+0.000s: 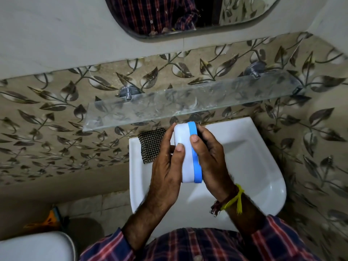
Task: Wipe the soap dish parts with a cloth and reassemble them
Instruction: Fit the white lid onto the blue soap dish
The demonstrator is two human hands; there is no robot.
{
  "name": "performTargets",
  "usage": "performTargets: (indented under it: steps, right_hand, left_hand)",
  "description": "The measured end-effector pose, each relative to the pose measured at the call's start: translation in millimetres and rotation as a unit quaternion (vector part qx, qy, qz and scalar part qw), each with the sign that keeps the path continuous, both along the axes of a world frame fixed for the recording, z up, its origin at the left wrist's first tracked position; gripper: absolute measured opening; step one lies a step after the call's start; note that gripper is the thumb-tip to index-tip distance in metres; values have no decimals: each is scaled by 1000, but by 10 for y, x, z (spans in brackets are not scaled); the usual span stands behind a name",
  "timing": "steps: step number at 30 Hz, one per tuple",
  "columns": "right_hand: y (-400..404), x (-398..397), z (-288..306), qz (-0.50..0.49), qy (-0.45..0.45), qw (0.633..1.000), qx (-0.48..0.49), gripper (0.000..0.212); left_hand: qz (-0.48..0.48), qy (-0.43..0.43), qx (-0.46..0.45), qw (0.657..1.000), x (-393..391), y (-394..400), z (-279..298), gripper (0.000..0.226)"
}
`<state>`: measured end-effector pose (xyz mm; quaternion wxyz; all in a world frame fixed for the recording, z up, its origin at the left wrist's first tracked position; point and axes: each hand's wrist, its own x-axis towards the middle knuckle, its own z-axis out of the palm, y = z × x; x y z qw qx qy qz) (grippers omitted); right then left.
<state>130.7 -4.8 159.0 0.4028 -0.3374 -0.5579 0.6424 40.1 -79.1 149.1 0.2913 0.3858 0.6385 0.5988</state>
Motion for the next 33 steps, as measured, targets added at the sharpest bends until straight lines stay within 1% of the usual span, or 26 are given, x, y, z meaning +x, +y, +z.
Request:
performTargets:
  steps: [2,4,7,11,13,15,16,18,19,20,22,24,28,30,33]
  right_hand:
    - [-25,-11,-18,1,7,1000,-3,48]
    - [-37,-25,-50,2,7,1000,-4,55]
    - [-30,-53,-104,5,-8,1000,7,58]
    - [-67,-108,-185,28,-21,999,41,56]
    - [-13,-100,-189,55,-19,998,27,56]
    - [133,-45,-160,91,-33,995,-1,59]
    - [223,-6,-134,115,-38,993,-13,58]
    - [390,92,-95,160,-25,986,-31,53]
    - [453,140,-77,174,-9,984,-35,53]
    - [503,176,-58,181,8,983,-35,54]
    - [573,213,-2,188,31,981,-28,60]
    - [653,200,93,181,19,983,4,63]
    - [905,115,410,157,-61,976,140,70]
    - [1066,70,564,131,-122,960,217,73]
    - [1294,-6,660,89,-221,920,310,72]
  left_hand:
    - [2,-12,-7,1000,33,-10,2,55]
    - [-2,-16,-13,1000,69,-9,-3,59]
    - [-6,-11,-22,1000,52,-6,9,63]
    - [-9,-33,-54,998,-62,-7,41,56]
    - [-31,-8,-70,997,-144,-10,103,52]
    - [-88,38,-84,992,-276,-17,198,55]
    - [-117,58,-96,987,-358,-21,246,61]
    - [-139,79,-118,980,-491,-31,316,87]
    - [-126,86,-120,981,-534,-32,341,100]
    - [-106,93,-108,984,-563,-33,358,108]
    - [-77,107,-58,990,-600,-5,391,111]
    - [-62,127,-7,990,-669,76,463,110]
    - [-39,153,65,985,-917,335,660,111]
    - [-27,147,85,985,-1018,483,691,108]
    - [-6,151,83,985,-1093,704,641,105]
